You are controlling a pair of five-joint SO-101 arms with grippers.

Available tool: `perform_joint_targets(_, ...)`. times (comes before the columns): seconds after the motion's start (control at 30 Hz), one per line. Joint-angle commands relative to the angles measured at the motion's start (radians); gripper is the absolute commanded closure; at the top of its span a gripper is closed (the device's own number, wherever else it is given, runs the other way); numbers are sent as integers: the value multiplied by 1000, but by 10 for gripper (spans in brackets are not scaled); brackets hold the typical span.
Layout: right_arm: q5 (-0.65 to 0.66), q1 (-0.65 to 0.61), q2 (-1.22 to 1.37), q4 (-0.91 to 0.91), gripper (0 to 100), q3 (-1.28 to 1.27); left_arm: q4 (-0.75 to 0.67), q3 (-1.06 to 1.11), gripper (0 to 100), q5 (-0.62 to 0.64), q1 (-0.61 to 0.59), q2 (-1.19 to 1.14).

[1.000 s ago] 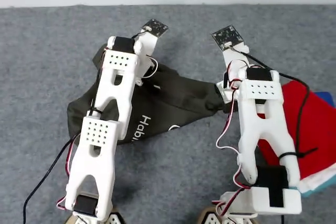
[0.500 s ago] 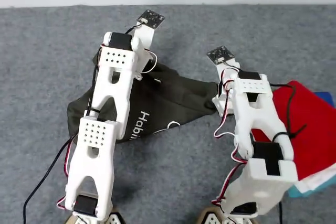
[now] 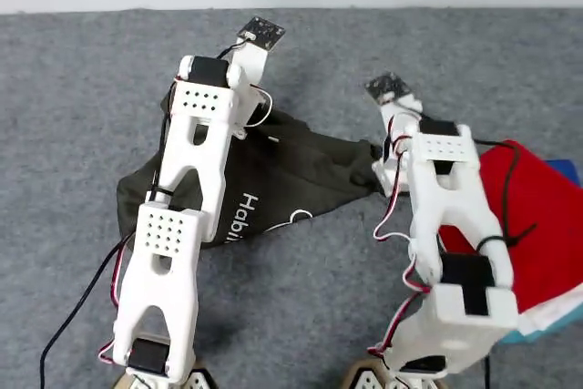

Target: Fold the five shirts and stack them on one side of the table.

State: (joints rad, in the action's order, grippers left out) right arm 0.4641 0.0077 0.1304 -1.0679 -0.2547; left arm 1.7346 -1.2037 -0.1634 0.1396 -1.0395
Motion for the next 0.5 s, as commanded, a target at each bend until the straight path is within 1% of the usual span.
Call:
perform_joint_targets(0.0,-2,8,-145,-67,988,61,21,-33,988,8,-11,72)
perform_joint_targets(0.3,-2,13,-252,-160,988,74,21,-33,988,8,-14,74)
perform_joint_targets(0.47,-5,10,-386,-163,988,144,21,-59,988,12,-57,104)
